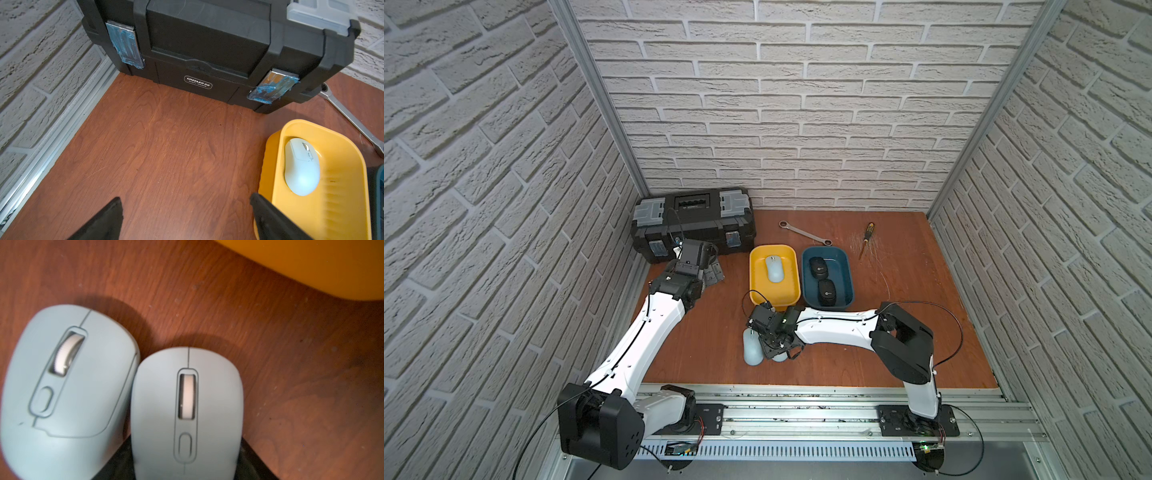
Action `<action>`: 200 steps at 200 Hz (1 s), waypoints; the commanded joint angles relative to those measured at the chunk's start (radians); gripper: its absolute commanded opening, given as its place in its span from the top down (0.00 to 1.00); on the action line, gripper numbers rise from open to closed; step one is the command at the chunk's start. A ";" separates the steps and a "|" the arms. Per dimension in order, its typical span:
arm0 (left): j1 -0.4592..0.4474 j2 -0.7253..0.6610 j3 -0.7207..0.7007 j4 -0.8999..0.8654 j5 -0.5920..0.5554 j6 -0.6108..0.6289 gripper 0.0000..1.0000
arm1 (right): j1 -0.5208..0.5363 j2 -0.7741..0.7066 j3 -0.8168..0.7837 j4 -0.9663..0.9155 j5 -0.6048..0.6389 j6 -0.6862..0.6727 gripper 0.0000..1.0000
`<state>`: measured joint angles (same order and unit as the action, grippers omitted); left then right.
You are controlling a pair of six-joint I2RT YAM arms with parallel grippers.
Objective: Place the mice by color into the storage box
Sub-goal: Pick up the mouse from the center of the board.
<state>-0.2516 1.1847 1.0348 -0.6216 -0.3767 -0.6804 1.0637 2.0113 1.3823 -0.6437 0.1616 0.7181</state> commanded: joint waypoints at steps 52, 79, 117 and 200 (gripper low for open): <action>0.008 -0.016 0.007 0.019 -0.010 0.009 0.02 | -0.003 -0.083 0.056 -0.088 0.013 -0.039 0.59; 0.008 -0.017 0.005 0.022 -0.011 0.008 0.02 | -0.004 -0.161 0.118 -0.156 0.026 -0.078 0.59; 0.009 -0.022 0.003 0.025 -0.011 0.006 0.02 | -0.038 -0.247 0.245 -0.217 0.097 -0.153 0.59; 0.016 -0.037 0.017 0.004 -0.011 0.008 0.02 | -0.227 -0.094 0.498 -0.109 0.101 -0.356 0.58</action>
<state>-0.2420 1.1679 1.0348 -0.6228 -0.3771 -0.6811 0.8803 1.8385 1.8423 -0.8143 0.2707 0.4282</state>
